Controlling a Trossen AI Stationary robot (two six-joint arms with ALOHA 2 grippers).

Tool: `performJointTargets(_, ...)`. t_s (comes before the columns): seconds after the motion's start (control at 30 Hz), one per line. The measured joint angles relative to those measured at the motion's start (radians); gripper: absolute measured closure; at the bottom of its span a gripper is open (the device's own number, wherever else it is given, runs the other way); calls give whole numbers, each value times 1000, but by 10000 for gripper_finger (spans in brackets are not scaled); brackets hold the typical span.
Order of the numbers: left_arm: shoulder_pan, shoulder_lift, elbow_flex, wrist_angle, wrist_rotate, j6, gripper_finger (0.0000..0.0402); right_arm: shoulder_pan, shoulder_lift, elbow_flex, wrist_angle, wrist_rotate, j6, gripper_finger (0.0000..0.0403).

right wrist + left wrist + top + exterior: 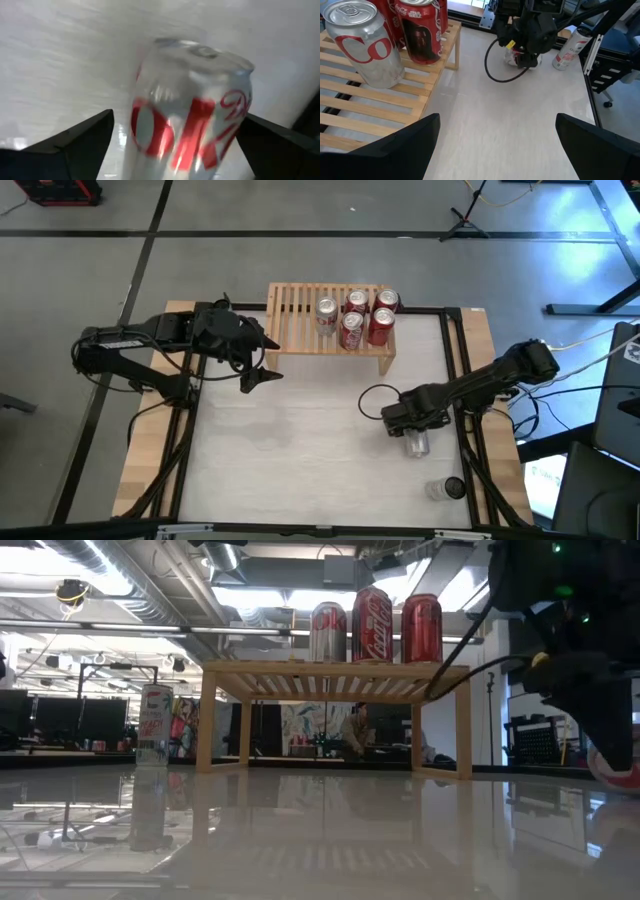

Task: Place canned beverage on shelf
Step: Put the red silver soda can aligned with the other red silver soda can on the shelf

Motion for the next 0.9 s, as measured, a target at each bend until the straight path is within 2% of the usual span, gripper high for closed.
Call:
performJointTargets(0.1, 0, 0, 0, 0, 0, -1, 15, 0, 8, -17, 50, -13, -1, 49)
performJointTargets(0.27, 0, 0, 0, 0, 2, -22, 15, 0, 3, -19, 77, -14, -35, 139)
performJointTargets(0.43, -18, 0, 0, -19, 4, -52, 15, 0, -2, 31, 84, 41, -142, 140)
performJointTargets(0.63, -100, 4, 0, -23, -6, -128, 15, 0, -12, 166, 186, 218, -357, 140)
performJointTargets(0.73, -154, 9, 1, -17, -73, -174, 15, 1, -14, 203, 376, 368, -502, 140)
performJointTargets(0.9, -239, 8, -41, 15, -176, -280, 15, -1, 31, 182, 733, 612, -807, 140)
